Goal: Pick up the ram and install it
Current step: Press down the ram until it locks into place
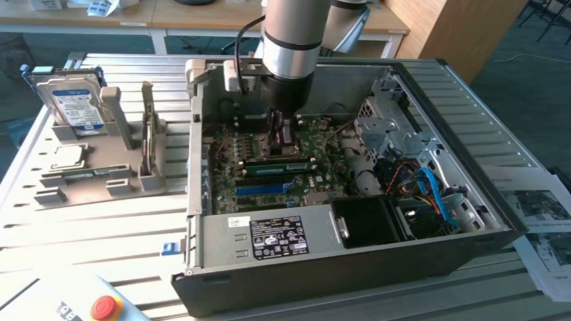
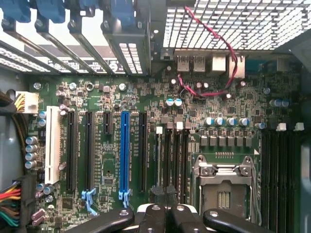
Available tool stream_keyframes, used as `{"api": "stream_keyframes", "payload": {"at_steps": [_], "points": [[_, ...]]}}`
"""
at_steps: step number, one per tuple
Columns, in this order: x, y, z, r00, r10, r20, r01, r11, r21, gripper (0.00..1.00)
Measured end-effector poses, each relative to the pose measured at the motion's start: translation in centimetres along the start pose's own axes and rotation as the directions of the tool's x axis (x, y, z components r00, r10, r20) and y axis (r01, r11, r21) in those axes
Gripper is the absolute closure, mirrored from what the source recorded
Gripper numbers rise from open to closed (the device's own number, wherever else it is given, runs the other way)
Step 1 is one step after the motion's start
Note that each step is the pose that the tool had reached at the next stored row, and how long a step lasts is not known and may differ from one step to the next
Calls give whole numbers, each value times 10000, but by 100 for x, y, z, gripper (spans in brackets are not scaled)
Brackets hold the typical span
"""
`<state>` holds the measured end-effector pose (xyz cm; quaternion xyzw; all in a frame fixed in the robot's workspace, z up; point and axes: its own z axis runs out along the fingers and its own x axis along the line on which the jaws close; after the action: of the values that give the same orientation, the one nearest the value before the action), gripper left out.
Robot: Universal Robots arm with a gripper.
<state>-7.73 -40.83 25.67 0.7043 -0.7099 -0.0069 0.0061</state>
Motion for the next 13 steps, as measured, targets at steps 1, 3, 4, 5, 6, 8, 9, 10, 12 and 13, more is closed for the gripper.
{"api": "stream_keyframes", "payload": {"at_steps": [1,3,4,5,6,8,9,10,12,13], "points": [[0,-17,0,10000,-1,0,1,10000,-6,90],[0,-52,-1,10000,0,0,0,10000,-20,90],[0,-68,-1,10000,-1,0,1,10000,-29,90],[0,-84,-1,10000,-1,0,1,10000,-36,90],[0,-96,-2,10000,-2,-1,2,10000,-41,90],[0,-114,-2,10000,0,-1,0,10000,-45,90],[-1,-124,-2,10000,0,-1,0,10000,-46,90],[-1,-135,-2,10000,0,0,0,10000,-47,90],[-1,-152,-3,10000,-1,-1,1,10000,-50,90],[-1,-160,-3,10000,-1,-2,1,10000,-51,90]]}}
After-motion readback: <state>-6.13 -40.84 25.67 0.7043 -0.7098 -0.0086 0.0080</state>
